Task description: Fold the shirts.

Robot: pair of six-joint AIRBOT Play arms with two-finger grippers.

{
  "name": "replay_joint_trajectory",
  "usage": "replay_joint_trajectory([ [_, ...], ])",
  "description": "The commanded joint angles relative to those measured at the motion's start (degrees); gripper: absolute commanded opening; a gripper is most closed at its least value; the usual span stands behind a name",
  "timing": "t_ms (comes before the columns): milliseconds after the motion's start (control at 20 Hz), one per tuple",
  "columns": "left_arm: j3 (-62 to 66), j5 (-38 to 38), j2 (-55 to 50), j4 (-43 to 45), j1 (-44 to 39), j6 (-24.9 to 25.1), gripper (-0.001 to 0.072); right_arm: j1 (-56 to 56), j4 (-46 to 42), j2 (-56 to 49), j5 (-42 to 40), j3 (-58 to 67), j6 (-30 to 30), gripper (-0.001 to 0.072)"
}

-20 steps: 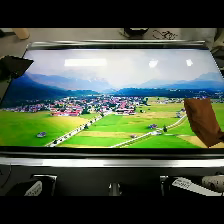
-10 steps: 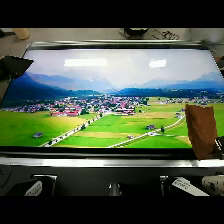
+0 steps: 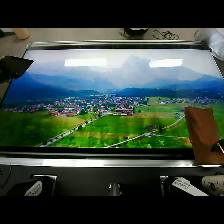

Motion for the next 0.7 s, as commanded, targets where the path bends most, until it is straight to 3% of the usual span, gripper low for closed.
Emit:
replay_joint_trajectory([
  [0, 0.00, 0.00, -0.22, 0.50, 0.04, 0.00, 0.0024, 0.00, -3.93, 0.07, 8.81, 6.34, -2.23, 0.0708],
  [100, 0.02, -0.63, -0.70, 2.03, 0.02, 0.00, 0.0024, 0.00, -4.83, 0.11, 10.91, 14.14, -4.48, 0.0707],
  [250, 2.10, -2.99, -3.76, 13.35, -2.99, -1.51, 0.0022, 5.05, 6.08, 0.09, 2.49, 29.05, -13.31, 0.0706],
  [350, 6.82, -3.48, -9.07, 31.47, -9.35, -8.68, 0.0021, 16.63, 10.10, 0.09, -5.29, 34.69, -20.02, 0.0704],
  [500, 13.77, -10.75, -20.31, 60.89, -21.55, -21.70, 0.0036, 41.00, 0.35, -1.25, -5.88, 35.47, -19.54, 0.0695],
  [550, 14.01, -13.90, -23.08, 63.25, -24.20, -22.75, 0.0220, 47.30, -5.20, -2.91, -3.10, 35.47, -16.81, 0.0698],
  [600, 13.86, -18.97, -25.77, 62.71, -26.08, -22.80, 0.0590, 51.58, -8.09, -5.16, 1.18, 35.47, -13.55, 0.0709],
  [650, 12.98, -24.04, -27.87, 62.12, -27.28, -23.02, 0.0720, 52.98, -6.34, -7.28, 5.22, 35.45, -12.02, 0.0709],
])
